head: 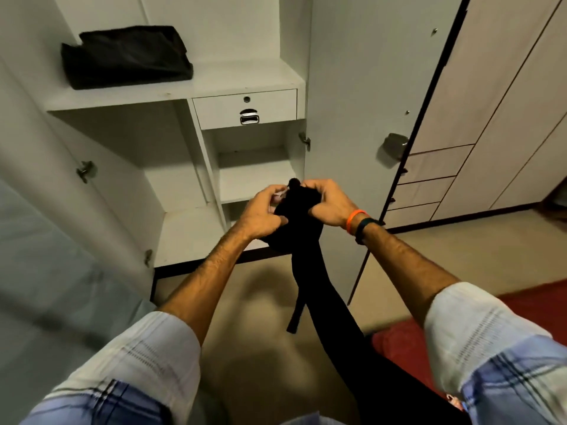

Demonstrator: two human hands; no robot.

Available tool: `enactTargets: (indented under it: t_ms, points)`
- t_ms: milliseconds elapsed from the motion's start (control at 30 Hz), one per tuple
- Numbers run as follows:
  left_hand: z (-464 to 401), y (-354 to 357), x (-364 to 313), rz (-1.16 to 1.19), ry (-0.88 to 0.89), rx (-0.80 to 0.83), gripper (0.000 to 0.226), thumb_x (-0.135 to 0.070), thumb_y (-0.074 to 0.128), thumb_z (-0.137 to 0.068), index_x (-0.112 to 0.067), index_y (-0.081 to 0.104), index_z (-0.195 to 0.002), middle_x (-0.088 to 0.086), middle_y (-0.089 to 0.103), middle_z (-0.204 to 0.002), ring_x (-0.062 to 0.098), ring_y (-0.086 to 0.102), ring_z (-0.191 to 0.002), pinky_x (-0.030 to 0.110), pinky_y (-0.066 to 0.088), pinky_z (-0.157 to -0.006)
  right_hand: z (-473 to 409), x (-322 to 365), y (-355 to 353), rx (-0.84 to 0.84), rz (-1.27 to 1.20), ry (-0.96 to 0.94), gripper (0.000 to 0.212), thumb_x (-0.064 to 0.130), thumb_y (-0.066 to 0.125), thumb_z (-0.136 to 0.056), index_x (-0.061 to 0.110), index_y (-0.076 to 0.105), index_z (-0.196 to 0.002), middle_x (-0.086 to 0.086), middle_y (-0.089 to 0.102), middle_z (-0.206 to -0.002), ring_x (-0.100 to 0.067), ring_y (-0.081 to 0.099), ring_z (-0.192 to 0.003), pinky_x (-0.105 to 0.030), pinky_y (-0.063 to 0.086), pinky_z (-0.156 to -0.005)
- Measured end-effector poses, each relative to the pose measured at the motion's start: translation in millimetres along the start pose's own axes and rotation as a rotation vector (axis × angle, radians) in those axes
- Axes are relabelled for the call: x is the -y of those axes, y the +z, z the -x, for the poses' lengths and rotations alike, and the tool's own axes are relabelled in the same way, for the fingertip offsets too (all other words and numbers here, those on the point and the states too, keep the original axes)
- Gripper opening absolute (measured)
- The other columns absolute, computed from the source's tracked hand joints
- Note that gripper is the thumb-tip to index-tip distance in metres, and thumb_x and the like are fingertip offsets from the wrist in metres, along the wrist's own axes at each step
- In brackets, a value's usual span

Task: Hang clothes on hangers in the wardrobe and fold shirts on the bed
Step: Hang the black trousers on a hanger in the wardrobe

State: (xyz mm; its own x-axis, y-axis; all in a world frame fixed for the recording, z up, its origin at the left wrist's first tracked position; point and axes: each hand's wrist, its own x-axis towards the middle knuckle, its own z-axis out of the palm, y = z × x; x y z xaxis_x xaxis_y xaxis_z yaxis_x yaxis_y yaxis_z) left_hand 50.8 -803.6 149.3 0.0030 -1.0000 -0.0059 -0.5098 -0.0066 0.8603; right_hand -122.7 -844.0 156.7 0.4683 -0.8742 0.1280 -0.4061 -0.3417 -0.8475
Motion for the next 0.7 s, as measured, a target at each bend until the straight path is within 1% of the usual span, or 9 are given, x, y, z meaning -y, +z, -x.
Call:
enactTargets:
  t_ms: [100,133,233,300,367,433,533,600,700]
  points:
    - [-12,-14,7,0.104,-0.014,-0.014,0.085,0.012,0.070,-0.078,-0.025,0.036,-0.148,-0.001,0.050,-0.132,0.011,0.065,-0.093,0.019,0.057,-0.063,-20,7,-3,0.026,-0.075,-0.001,0.029,-0.017,0.054,-0.068,0.011,0.055,-0.075,-0.001,0.051,-0.068,-0.008,0.049,-0.061,-0.024,0.039,-0.056]
    - [-15,-17,8,0.060,-0.016,-0.023,0.084,0.006,0.073,-0.078,-0.024,0.035,-0.147,-0.002,0.051,-0.132,0.013,0.066,-0.093,0.022,0.058,-0.065,-24,10,-4,0.037,-0.081,-0.006,0.029,-0.015,0.055,-0.067,0.013,0.056,-0.075,0.000,0.052,-0.068,-0.009,0.050,-0.063,-0.024,0.040,-0.057]
    - [-24,-28,8,0.038,-0.076,0.030,0.087,-0.006,0.079,-0.078,-0.022,0.030,-0.148,0.001,0.053,-0.133,0.021,0.064,-0.105,0.038,0.058,-0.087,-37,10,-7,0.035,-0.098,-0.002,0.020,-0.007,0.053,-0.064,0.009,0.057,-0.077,-0.006,0.052,-0.070,-0.017,0.051,-0.066,-0.028,0.040,-0.059]
    - [-28,-33,6,0.178,-0.114,0.176,0.089,-0.001,0.073,-0.082,-0.026,0.023,-0.152,-0.001,0.051,-0.128,0.021,0.062,-0.109,0.039,0.058,-0.085,-43,8,-12,0.045,-0.108,-0.007,0.021,-0.003,0.049,-0.061,-0.002,0.056,-0.081,-0.011,0.051,-0.072,-0.022,0.050,-0.067,-0.031,0.040,-0.060]
    - [-32,-38,1,0.306,-0.123,0.242,0.080,0.002,0.064,-0.087,-0.030,0.028,-0.151,-0.002,0.055,-0.114,0.014,0.067,-0.091,0.038,0.058,-0.078,-51,6,-18,0.095,-0.116,-0.008,0.018,-0.011,0.048,-0.066,-0.006,0.056,-0.082,-0.013,0.050,-0.073,-0.025,0.049,-0.068,-0.033,0.041,-0.061]
    - [-39,-39,-4,0.364,-0.137,0.201,0.065,0.001,0.065,-0.088,-0.026,0.043,-0.143,0.003,0.060,-0.112,0.011,0.068,-0.080,0.039,0.060,-0.078,-56,6,-26,0.144,-0.122,-0.009,0.030,-0.023,0.047,-0.075,0.004,0.059,-0.083,-0.014,0.052,-0.075,-0.028,0.051,-0.071,-0.035,0.046,-0.061]
    - [-47,-32,-10,0.110,-0.104,0.041,0.048,-0.011,0.081,-0.078,-0.015,0.060,-0.120,0.004,0.065,-0.103,0.016,0.066,-0.088,0.028,0.058,-0.070,-62,0,-36,0.179,-0.160,-0.015,0.038,-0.024,0.047,-0.078,0.008,0.063,-0.090,-0.018,0.058,-0.085,-0.031,0.056,-0.077,-0.041,0.049,-0.066]
    - [-53,-28,-13,0.005,-0.079,-0.066,0.035,-0.019,0.087,-0.071,-0.014,0.067,-0.099,0.000,0.067,-0.089,0.015,0.064,-0.083,0.026,0.055,-0.070,-65,-7,-40,0.192,-0.231,0.020,0.028,-0.014,0.049,-0.076,0.000,0.062,-0.096,-0.019,0.057,-0.085,-0.030,0.053,-0.075,-0.039,0.046,-0.067]
    - [-58,-24,-19,0.127,-0.083,-0.121,0.017,-0.015,0.083,-0.075,-0.015,0.069,-0.083,0.000,0.068,-0.078,0.012,0.063,-0.073,0.021,0.050,-0.060,-69,-17,-37,0.221,-0.383,0.111,0.023,0.012,0.057,-0.073,0.001,0.060,-0.093,-0.010,0.055,-0.077,-0.018,0.052,-0.066,-0.028,0.044,-0.061]
